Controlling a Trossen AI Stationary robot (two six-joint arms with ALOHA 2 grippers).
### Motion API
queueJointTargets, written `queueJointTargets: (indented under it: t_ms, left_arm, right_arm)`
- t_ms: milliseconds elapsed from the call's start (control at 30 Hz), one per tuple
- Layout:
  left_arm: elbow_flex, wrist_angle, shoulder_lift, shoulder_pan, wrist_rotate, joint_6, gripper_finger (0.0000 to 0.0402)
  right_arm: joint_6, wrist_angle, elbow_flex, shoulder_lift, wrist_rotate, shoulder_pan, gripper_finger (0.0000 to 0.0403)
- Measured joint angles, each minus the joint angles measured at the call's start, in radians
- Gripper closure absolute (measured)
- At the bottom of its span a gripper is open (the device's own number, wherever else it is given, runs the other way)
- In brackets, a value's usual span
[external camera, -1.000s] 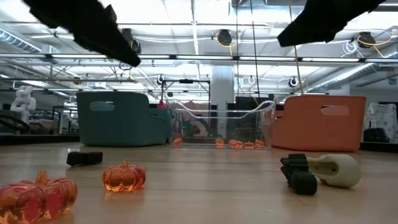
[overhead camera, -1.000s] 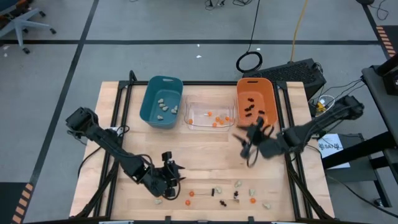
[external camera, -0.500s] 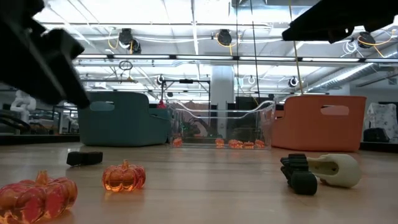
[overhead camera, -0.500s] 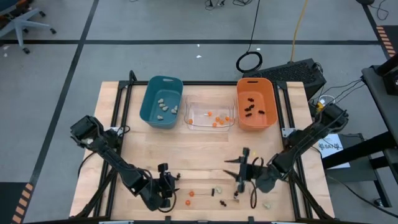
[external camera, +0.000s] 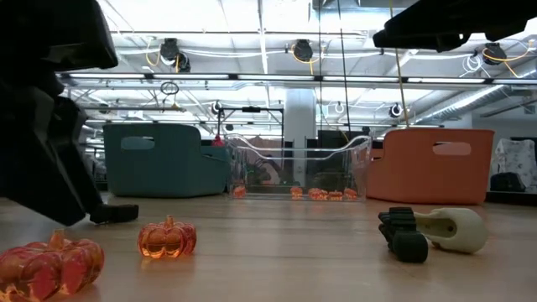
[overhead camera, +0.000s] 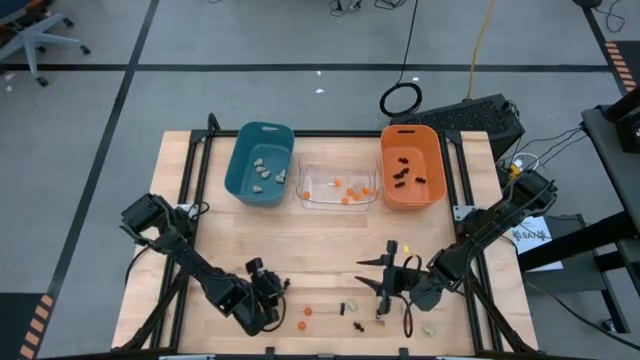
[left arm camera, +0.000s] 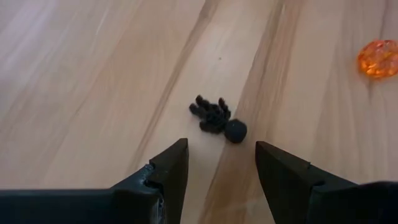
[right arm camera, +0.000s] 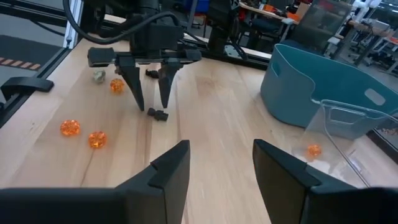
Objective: Sort Halloween decoration
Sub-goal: Put the black skeleton toy into the orange bin
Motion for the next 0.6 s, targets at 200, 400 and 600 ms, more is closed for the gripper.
queueJointTargets:
  t_ms: [200,400,600]
  left_arm:
    - [0.0,0.07,0.0,0.033,0.003,0.111,0.0217]
    - [0.0,0.148,-0.001,0.091,0.081,0.193,0.0217]
    - [0.009,0.177,-0.001,0.108,0.1,0.297,0.0217]
  right_arm:
    - [0.0,0.0,0.0,0.0,0.0,0.0,0.0243]
    - [0.0,0.0,0.0,0.0,0.0,0.0,0.0243]
    - [0.0,-0.001,0.0,0.0,-0.001,0.0,0.0243]
